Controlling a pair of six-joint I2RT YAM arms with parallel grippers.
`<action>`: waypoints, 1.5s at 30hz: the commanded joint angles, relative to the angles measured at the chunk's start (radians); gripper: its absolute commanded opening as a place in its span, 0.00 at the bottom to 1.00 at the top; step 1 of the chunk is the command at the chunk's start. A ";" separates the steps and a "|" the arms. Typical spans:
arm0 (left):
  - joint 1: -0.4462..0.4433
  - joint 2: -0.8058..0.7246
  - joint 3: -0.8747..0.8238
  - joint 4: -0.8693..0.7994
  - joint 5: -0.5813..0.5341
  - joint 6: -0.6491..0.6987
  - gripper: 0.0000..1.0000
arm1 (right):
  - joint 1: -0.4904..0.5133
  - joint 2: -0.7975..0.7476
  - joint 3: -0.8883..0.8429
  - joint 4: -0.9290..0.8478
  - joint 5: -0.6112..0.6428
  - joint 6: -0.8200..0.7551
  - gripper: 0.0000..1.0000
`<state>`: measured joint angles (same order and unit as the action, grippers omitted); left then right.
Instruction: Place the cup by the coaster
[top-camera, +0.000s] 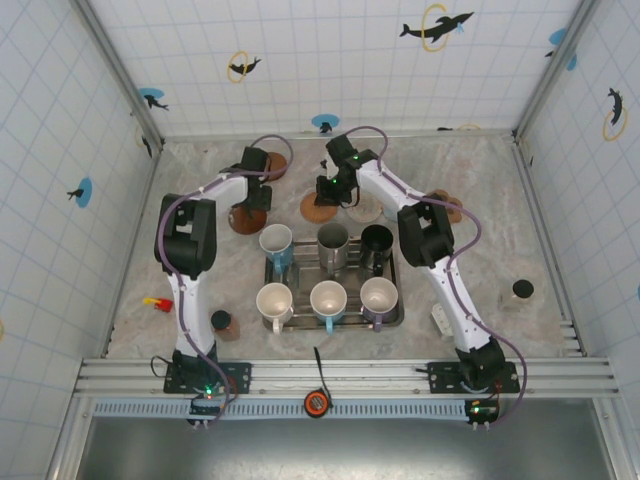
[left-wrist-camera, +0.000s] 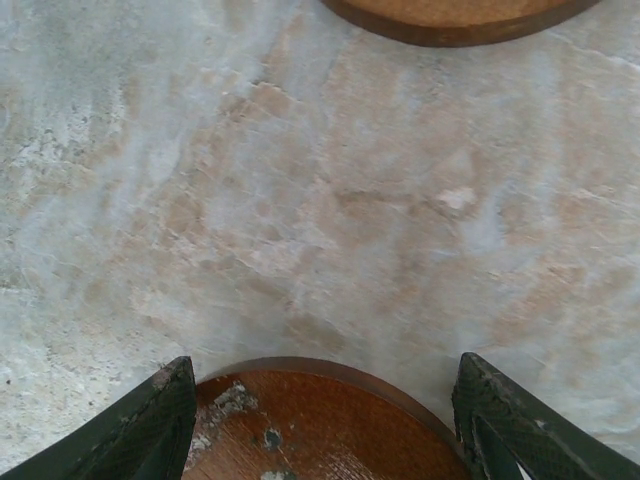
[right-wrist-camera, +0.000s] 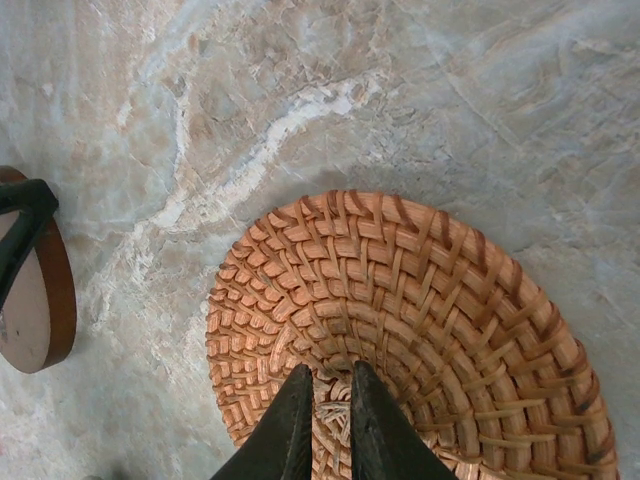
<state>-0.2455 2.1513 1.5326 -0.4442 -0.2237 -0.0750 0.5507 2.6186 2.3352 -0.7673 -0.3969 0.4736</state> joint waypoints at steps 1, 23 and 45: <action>0.015 0.030 0.027 -0.053 -0.026 0.023 0.68 | 0.007 -0.065 -0.024 -0.060 0.009 -0.016 0.16; 0.075 -0.010 0.245 0.022 0.193 -0.022 0.70 | -0.023 -0.042 0.077 0.348 -0.153 0.254 0.21; 0.213 0.304 0.440 0.285 0.571 -0.158 0.67 | -0.069 0.271 0.230 0.921 -0.116 0.679 0.33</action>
<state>-0.0319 2.4264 1.9293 -0.2031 0.2890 -0.2108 0.4885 2.8750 2.5153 0.0669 -0.5293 1.1362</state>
